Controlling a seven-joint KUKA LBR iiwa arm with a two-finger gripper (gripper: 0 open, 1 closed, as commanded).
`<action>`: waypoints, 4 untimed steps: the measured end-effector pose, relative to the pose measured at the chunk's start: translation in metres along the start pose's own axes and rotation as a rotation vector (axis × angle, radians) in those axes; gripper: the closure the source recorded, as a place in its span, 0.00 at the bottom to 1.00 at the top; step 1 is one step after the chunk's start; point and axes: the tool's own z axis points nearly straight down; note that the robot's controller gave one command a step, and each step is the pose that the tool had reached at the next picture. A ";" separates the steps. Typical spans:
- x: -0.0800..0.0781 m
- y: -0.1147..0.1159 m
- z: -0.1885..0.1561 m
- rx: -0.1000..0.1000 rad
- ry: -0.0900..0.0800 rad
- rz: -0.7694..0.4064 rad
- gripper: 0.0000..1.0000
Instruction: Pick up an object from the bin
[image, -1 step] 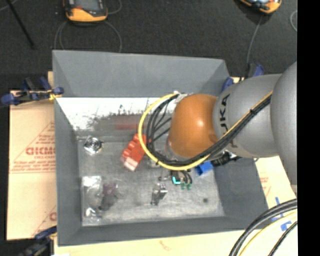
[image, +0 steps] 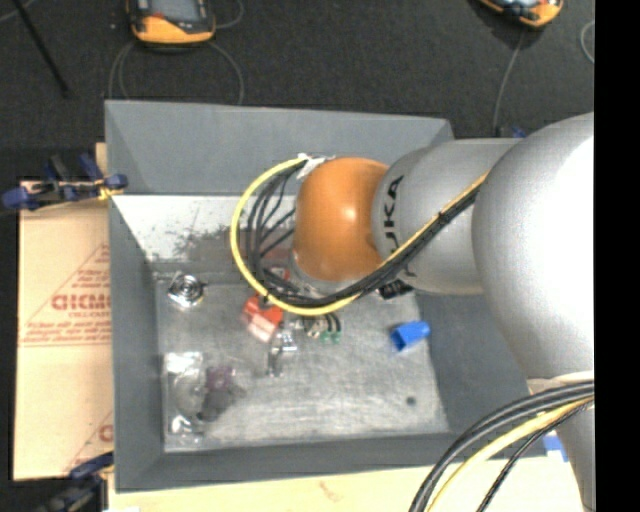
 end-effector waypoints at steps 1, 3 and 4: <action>-0.019 -0.011 0.013 -0.002 -0.011 -0.115 0.00; -0.040 -0.062 0.021 -0.013 0.012 0.030 0.00; -0.040 -0.101 0.022 -0.021 0.001 -0.128 0.00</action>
Offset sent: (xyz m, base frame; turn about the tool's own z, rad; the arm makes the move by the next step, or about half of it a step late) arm 0.0300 -0.0197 -0.0370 -0.1637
